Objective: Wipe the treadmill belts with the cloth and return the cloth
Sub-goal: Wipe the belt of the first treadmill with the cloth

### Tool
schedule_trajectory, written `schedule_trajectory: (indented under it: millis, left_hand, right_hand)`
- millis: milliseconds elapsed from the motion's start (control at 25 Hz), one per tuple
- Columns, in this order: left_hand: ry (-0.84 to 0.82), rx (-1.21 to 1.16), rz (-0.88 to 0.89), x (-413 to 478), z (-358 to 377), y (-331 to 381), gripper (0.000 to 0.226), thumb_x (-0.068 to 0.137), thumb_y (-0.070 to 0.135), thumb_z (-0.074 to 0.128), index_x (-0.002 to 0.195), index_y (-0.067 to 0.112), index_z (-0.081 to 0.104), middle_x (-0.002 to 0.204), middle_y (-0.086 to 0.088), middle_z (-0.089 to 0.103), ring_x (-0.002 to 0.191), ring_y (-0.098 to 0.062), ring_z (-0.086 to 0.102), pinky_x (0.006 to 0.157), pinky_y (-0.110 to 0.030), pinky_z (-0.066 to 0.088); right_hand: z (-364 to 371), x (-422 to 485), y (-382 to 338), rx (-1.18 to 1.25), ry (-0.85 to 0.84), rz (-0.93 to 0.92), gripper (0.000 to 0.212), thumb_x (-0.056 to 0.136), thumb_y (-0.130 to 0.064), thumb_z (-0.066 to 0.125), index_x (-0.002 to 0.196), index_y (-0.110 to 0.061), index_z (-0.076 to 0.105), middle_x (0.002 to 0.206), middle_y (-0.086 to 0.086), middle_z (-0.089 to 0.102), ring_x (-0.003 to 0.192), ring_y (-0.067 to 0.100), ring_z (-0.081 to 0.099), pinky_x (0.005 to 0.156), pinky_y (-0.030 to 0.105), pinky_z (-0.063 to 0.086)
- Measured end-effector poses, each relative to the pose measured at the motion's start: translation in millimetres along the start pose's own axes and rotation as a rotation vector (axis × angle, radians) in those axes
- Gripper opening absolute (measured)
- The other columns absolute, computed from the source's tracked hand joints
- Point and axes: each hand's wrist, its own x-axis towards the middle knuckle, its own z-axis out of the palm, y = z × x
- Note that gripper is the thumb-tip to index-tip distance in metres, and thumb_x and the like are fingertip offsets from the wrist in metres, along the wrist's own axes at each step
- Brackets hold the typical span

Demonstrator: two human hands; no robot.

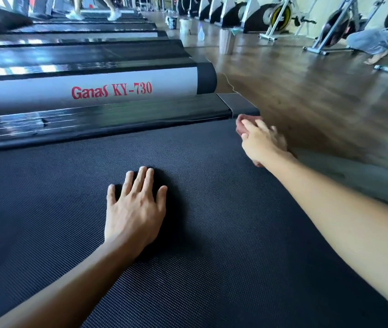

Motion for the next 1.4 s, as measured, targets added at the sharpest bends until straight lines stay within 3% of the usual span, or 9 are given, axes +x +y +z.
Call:
schedule_trajectory:
  millis: [200,360,520,680,760,880,1040,1200,1400]
  left_hand:
    - [0.012,0.009,0.003,-0.6,0.7,0.5,0.062,0.099,0.052,0.020,0.154,0.024,0.016,0.162,0.010,0.008,0.149,-0.012,0.002,0.119,-0.044,0.003]
    - [0.014,-0.003,0.004,0.0,0.4,0.0,0.062,0.099,0.052,0.022,0.154,0.023,0.018,0.161,0.010,0.010,0.149,-0.013,0.004,0.120,-0.045,0.004]
    - [0.019,0.002,0.001,-0.4,0.8,1.2,0.061,0.099,0.052,0.022,0.154,0.023,0.018,0.161,0.010,0.011,0.149,-0.013,0.005,0.119,-0.046,0.005]
    - [0.033,0.012,0.019,2.2,2.1,-1.2,0.061,0.100,0.051,0.023,0.153,0.022,0.021,0.161,0.008,0.014,0.149,-0.014,0.007,0.118,-0.046,0.006]
    - [0.037,0.020,0.027,2.7,4.0,-3.8,0.061,0.099,0.051,0.023,0.152,0.021,0.023,0.161,0.008,0.016,0.148,-0.014,0.008,0.118,-0.047,0.008]
    - [0.039,0.010,0.032,2.5,4.8,-3.8,0.061,0.099,0.052,0.023,0.152,0.021,0.025,0.160,0.007,0.018,0.148,-0.015,0.010,0.118,-0.048,0.009]
    - [0.032,0.004,0.048,8.9,6.9,-5.5,0.061,0.098,0.054,0.022,0.148,0.021,0.031,0.158,0.006,0.024,0.147,-0.015,0.015,0.117,-0.049,0.013]
    - [-0.008,0.019,0.094,5.9,-0.4,-1.4,0.053,0.096,0.052,0.022,0.134,0.020,0.043,0.145,0.006,0.041,0.137,-0.018,0.031,0.108,-0.053,0.026]
    - [-0.088,-0.044,0.313,-65.3,-4.9,65.5,0.057,0.097,0.055,0.023,0.143,0.022,0.033,0.154,0.008,0.028,0.143,-0.017,0.019,0.111,-0.054,0.020]
  right_hand:
    - [-3.4,-47.5,18.6,0.101,0.015,-0.541,0.048,0.097,-0.044,0.041,0.143,-0.051,0.033,0.155,-0.023,0.027,0.139,0.015,0.030,0.113,0.042,0.031]
    - [-3.3,-68.8,33.7,-0.035,0.113,-0.073,0.047,0.100,-0.038,0.038,0.146,-0.041,0.031,0.155,-0.010,0.027,0.132,0.028,0.034,0.107,0.045,0.030]
    - [-4.8,-104.9,49.5,0.065,0.033,-0.538,0.048,0.098,-0.044,0.041,0.145,-0.049,0.032,0.156,-0.020,0.026,0.138,0.019,0.031,0.113,0.046,0.031]
    - [-19.3,-111.5,64.6,-0.024,0.031,-0.070,0.049,0.101,-0.042,0.035,0.149,-0.046,0.023,0.159,-0.016,0.018,0.136,0.028,0.031,0.109,0.044,0.031]
    - [-16.7,-155.8,74.7,-0.090,0.087,-0.186,0.050,0.101,-0.044,0.036,0.148,-0.049,0.022,0.159,-0.019,0.016,0.138,0.022,0.027,0.110,0.042,0.030]
    - [-29.9,-169.9,87.1,0.078,-0.029,-0.470,0.049,0.099,-0.044,0.044,0.144,-0.055,0.029,0.156,-0.027,0.018,0.141,0.012,0.024,0.116,0.039,0.025]
    - [-30.5,-165.4,83.6,-0.023,0.020,-0.058,0.048,0.102,-0.041,0.036,0.148,-0.049,0.023,0.159,-0.019,0.016,0.138,0.026,0.029,0.109,0.041,0.029]
    - [-30.1,-204.6,94.4,0.099,0.017,-0.467,0.048,0.100,-0.041,0.045,0.143,-0.056,0.029,0.157,-0.025,0.020,0.142,0.012,0.025,0.115,0.034,0.022]
    - [-39.0,-232.1,119.6,-0.013,0.006,-0.061,0.050,0.102,-0.042,0.034,0.149,-0.050,0.020,0.160,-0.019,0.013,0.139,0.028,0.029,0.112,0.042,0.027]
